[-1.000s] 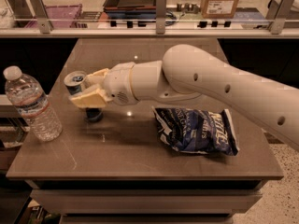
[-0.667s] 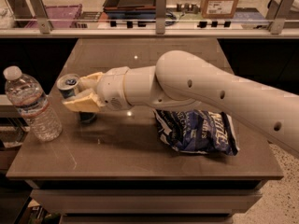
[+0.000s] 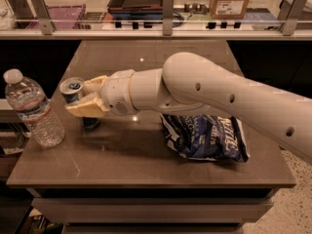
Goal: Move redbull can near water bottle
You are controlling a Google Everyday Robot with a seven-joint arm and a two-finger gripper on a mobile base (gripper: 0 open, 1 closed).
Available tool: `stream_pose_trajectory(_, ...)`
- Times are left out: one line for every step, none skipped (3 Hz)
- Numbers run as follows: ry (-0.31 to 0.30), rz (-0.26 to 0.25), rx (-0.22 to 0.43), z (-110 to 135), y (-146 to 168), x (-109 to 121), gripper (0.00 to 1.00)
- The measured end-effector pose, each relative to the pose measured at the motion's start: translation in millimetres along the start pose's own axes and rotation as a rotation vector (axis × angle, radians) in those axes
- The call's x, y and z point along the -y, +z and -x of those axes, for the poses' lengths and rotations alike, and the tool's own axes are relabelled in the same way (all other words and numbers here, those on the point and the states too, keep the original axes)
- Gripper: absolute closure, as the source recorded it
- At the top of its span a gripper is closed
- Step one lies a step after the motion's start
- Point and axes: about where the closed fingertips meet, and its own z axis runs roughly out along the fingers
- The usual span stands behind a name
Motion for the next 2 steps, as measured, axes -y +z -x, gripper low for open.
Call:
stream_pose_trajectory(-0.003,0.003,0.000,1.5,1.2,-1.7,0.82)
stream_pose_trajectory(-0.007,0.007,0.000,3.4,2.6,-3.8,0.51)
